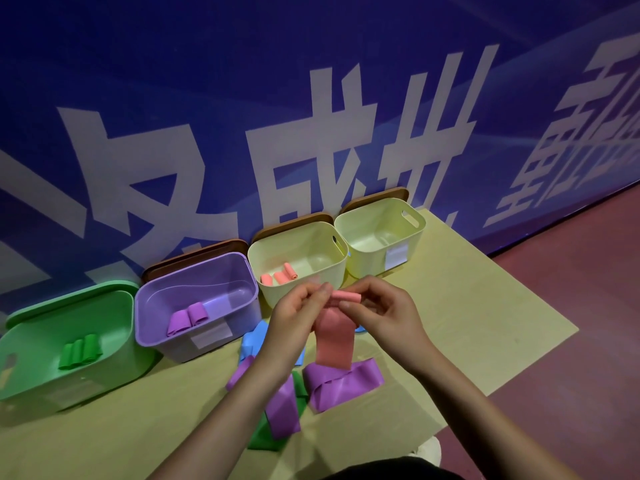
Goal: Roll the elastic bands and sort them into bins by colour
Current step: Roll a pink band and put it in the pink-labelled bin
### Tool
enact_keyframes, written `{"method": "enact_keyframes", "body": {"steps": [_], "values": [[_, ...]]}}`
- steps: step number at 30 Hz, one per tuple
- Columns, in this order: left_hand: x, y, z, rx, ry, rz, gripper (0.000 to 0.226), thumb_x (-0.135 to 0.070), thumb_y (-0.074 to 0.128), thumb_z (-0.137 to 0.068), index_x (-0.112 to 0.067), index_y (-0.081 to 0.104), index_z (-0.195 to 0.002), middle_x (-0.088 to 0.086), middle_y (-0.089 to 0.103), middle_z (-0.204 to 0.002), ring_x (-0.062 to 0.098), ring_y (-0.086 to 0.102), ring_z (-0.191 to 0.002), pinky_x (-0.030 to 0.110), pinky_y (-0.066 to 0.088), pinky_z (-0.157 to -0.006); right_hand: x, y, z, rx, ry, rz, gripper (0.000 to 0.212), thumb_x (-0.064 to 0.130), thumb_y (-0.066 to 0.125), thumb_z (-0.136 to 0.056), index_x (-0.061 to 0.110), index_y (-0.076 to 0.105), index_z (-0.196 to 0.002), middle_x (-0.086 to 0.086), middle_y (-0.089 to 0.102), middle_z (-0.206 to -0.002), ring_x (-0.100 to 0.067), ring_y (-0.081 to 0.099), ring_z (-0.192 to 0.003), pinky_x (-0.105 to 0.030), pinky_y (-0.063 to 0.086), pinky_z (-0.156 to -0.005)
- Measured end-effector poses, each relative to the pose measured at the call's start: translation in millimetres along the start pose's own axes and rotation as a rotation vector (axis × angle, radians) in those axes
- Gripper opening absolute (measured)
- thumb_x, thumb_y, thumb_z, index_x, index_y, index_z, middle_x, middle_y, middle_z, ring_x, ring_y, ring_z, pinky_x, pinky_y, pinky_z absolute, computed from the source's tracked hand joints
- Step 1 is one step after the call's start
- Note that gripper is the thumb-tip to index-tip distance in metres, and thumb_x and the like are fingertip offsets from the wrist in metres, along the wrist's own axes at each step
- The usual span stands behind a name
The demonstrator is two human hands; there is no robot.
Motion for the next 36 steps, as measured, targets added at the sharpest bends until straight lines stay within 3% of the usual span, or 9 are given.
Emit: {"method": "enact_keyframes", "body": {"steps": [2,5,9,13,17,21,24,30,36], "values": [[1.4,-1.0,-2.0,0.077,-0.075,-0.002,0.04,-0.046,0.05,-0.083,-0.018,0.077,-0.086,0.002,0.074,-0.088,0.015,0.067,-0.083,0.028,0.054,-0.074,1.3,-0.8,0.6,-0.021,-0.009,0.015,0.012,-0.003,0.07,-0.081,0.009,0.07,-0.084,-0.013,0.068,-0.077,-0.024,0.063,-0.071,-0.047,0.052,-0.066],[4.6,-1.9,-2.5,0.122,-0.158,0.021,0.05,-0.059,0.054,-0.086,-0.016,0.076,-0.099,0.012,0.071,-0.106,0.031,0.065,-0.104,0.052,0.051,-0.093,4.6,-1.7,-1.0,-0.032,-0.036,0.043,0.021,-0.005,0.071,-0.079,0.015,0.074,-0.084,-0.005,0.072,-0.082,-0.021,0.068,-0.079,-0.036,0.054,-0.072],[5.0,-3.5,-3.4,0.042,-0.103,0.074,0.039,-0.05,0.06,-0.086,-0.016,0.078,-0.094,0.014,0.072,-0.103,0.023,0.061,-0.096,0.041,0.041,-0.09,4.8,-2.0,-4.6,-0.027,-0.043,0.036,0.03,-0.006,0.071,-0.078,0.023,0.076,-0.087,-0.003,0.073,-0.087,-0.015,0.069,-0.084,-0.023,0.053,-0.075],[7.1,-4.2,-3.6,0.022,-0.115,0.12,0.035,-0.031,0.051,-0.093,-0.008,0.077,-0.096,0.018,0.069,-0.109,0.035,0.061,-0.107,0.058,0.045,-0.096,4.8,-6.3,-9.9,0.086,-0.033,0.099,0.027,-0.006,0.066,-0.082,0.014,0.075,-0.098,-0.004,0.072,-0.096,-0.009,0.067,-0.091,-0.019,0.05,-0.079],[12.3,-7.6,-4.1,-0.095,-0.164,0.158,0.023,-0.014,0.054,-0.093,0.002,0.07,-0.096,0.025,0.068,-0.102,0.031,0.061,-0.096,0.045,0.047,-0.089,5.2,-6.1,-10.2,0.209,0.028,0.075,0.032,0.005,0.052,-0.084,0.012,0.071,-0.108,-0.001,0.067,-0.105,-0.012,0.063,-0.097,-0.022,0.051,-0.078],[13.5,-8.7,-2.2,-0.11,-0.139,0.094,0.018,-0.007,0.051,-0.094,0.003,0.066,-0.095,0.013,0.066,-0.086,0.021,0.058,-0.081,0.032,0.046,-0.073,0.6,-4.3,-11.7,0.202,0.085,0.083,0.025,0.027,0.059,-0.083,0.017,0.072,-0.103,0.002,0.07,-0.098,-0.025,0.063,-0.092,-0.037,0.052,-0.082],[13.0,-8.3,-0.9,-0.094,-0.081,0.061,0.024,-0.015,0.062,-0.087,0.007,0.061,-0.093,0.014,0.061,-0.084,0.021,0.054,-0.08,0.033,0.043,-0.073,-7.6,1.2,-12.2,0.165,0.129,0.042,0.03,0.04,0.069,-0.076,0.025,0.065,-0.101,-0.017,0.064,-0.094,-0.022,0.06,-0.083,-0.041,0.05,-0.081],[16.3,-12.3,-0.7,-0.045,0.052,-0.237,0.011,-0.012,0.055,-0.093,-0.009,0.066,-0.096,0.004,0.07,-0.093,0.011,0.064,-0.087,0.03,0.049,-0.082,-15.3,2.3,-14.5,0.113,0.145,0.082,0.007,0.008,0.072,-0.083,0.013,0.067,-0.082,-0.007,0.064,-0.072,-0.013,0.059,-0.068,-0.026,0.048,-0.063],[20.3,-9.8,3.0,-0.014,0.138,-0.264,0.023,-0.021,0.049,-0.088,-0.009,0.067,-0.096,-0.003,0.073,-0.098,0.013,0.066,-0.098,0.026,0.05,-0.087,-13.8,5.6,-9.1,0.075,0.079,0.035,0.015,0.011,0.075,-0.079,0.019,0.065,-0.072,-0.001,0.058,-0.063,-0.014,0.051,-0.062,-0.031,0.043,-0.059]]}}
Point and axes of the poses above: each hand's wrist, its own z-axis away from the middle knuckle, its own y-axis out of the palm, x = y × z, the point moved 2 cm from there along -z, towards the middle knuckle
